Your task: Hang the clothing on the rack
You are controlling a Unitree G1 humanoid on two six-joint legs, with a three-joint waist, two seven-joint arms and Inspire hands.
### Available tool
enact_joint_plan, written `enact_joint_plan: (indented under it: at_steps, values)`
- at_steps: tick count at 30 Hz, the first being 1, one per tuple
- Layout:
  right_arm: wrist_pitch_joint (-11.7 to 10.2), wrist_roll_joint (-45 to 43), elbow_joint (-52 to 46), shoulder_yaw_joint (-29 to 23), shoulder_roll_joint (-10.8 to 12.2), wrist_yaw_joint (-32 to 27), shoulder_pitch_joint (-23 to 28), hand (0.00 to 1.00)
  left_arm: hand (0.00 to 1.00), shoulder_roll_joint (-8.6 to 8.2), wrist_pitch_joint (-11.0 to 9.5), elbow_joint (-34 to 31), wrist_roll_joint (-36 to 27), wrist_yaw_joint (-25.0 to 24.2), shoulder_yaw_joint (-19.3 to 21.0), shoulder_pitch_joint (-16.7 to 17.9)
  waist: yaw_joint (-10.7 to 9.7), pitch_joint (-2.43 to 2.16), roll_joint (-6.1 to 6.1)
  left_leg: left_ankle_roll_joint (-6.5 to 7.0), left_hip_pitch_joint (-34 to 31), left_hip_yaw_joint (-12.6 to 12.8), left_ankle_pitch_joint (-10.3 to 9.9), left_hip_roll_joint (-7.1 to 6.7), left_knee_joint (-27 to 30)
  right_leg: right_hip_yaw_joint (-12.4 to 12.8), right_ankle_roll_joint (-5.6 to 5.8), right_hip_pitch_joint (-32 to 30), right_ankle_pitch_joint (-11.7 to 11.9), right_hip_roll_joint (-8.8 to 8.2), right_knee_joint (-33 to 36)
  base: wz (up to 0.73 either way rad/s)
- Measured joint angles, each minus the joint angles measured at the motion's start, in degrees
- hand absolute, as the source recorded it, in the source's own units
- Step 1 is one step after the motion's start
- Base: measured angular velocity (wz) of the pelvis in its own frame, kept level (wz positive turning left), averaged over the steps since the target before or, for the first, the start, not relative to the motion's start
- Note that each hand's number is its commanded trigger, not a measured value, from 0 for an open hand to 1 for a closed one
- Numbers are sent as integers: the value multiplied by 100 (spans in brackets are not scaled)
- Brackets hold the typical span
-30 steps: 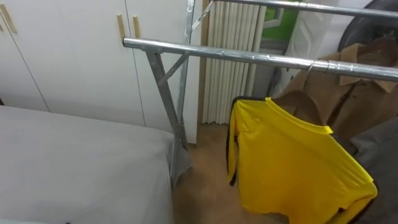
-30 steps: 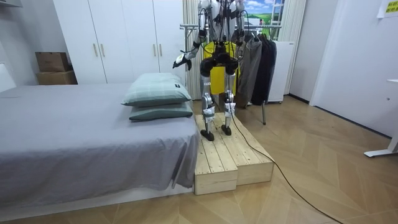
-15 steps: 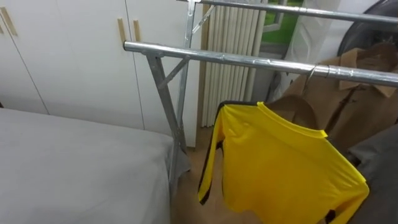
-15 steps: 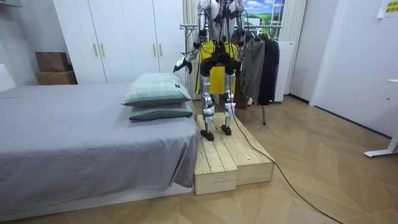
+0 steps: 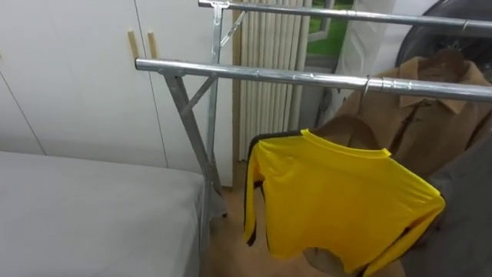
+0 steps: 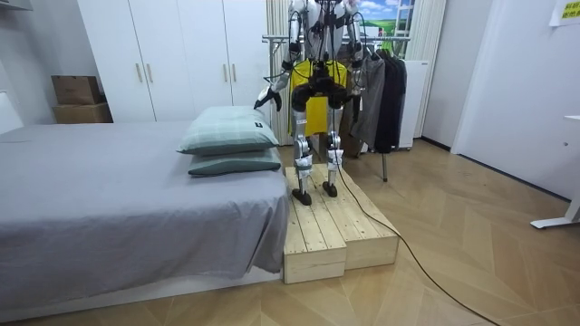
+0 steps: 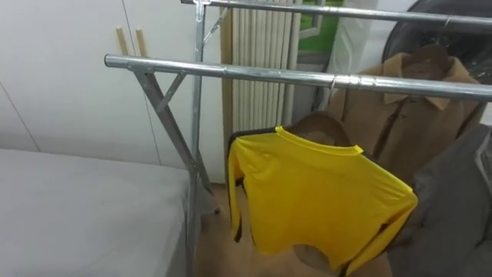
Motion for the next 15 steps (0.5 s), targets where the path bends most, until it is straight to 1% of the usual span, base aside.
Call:
enact_joint_plan:
  at_steps: [2, 4, 5, 6, 7, 8, 9, 10, 11, 12, 13, 14, 15]
  values:
    - [9, -120, 24, 9, -64, 2, -50, 0, 0, 0, 45, 6, 5, 34, 15, 31, 14, -20, 42, 0, 1, -20, 0, 5, -1, -52, -1, 5, 0, -5, 15, 6]
    - [54, -141, 77, 12, -106, 4, -102, 0, 0, -9, 108, 2, 13, 54, 35, 90, 13, -20, 67, 0, -12, -65, 0, -2, 31, -154, -24, 10, -39, -47, 77, 17]
    - [105, -141, 175, 9, -109, 3, -134, 0, 0, -41, 128, -4, 18, 109, 104, 86, 7, -22, 69, 0, -33, -155, 0, -13, 55, -245, -23, 25, -73, -94, 104, 34]
    - [140, -151, 181, 13, -109, 2, -134, 0, 0, -54, 138, -4, 18, 144, 135, 82, 10, -21, 65, -1, -59, -191, 0, -17, 84, -306, -24, 23, -96, -96, 131, 39]
    - [194, -170, 179, 16, -118, -2, -140, 0, 0, -59, 176, -4, 27, 156, 192, 115, 40, -16, 64, -1, -98, -251, 0, -29, 115, -370, -38, -11, -164, -120, 232, 35]
    - [224, -190, 178, 30, -142, -18, -172, 0, 0, -58, 239, -4, 21, 161, 220, 159, 52, -18, 66, -3, -156, -322, -1, -44, 146, -458, -43, -37, -241, -189, 335, 36]
    - [240, -207, 177, 37, -151, -27, -188, 0, 0, -58, 257, -3, 21, 161, 219, 174, 55, -17, 66, -12, -197, -356, -6, -49, 182, -509, -44, -54, -274, -209, 377, 48]
    - [261, -252, 181, 81, -174, -57, -233, 0, 0, -60, 295, -2, 21, 161, 216, 213, 62, -16, 75, -16, -319, -487, -9, -65, 274, -657, -54, -72, -303, -249, 402, 50]
    - [261, -276, 182, 104, -182, -77, -253, 0, 0, -60, 319, -1, 20, 161, 217, 248, 64, -16, 75, -17, -394, -527, -8, -72, 333, -743, -56, -67, -311, -269, 403, 78]
    - [262, -332, 207, 195, -209, -119, -305, 0, 0, -66, 360, -3, 8, 160, 218, 253, 67, -6, 67, -24, -567, -473, -4, -70, 451, -960, -63, -42, -324, -314, 410, 101]
    - [283, -414, 264, 237, -233, -173, -356, 0, 0, -97, 391, -25, 8, 160, 222, 252, 56, 3, 52, -44, -725, -320, 30, -60, 550, -1258, -57, 5, -334, -374, 391, 120]
    - [329, -484, 291, 248, -241, -213, -389, 0, 0, -119, 425, -29, 9, 160, 221, 250, 32, 17, 14, -36, -822, -177, 59, -45, 593, -1431, -46, 41, -355, -415, 380, 146]
    - [417, -599, 314, 252, -248, -295, -438, 0, 0, -159, 500, -66, 25, 138, 220, 216, 31, 28, -2, 2, -1012, 330, 110, 59, 764, -1812, -15, 96, -438, -521, 385, 165]
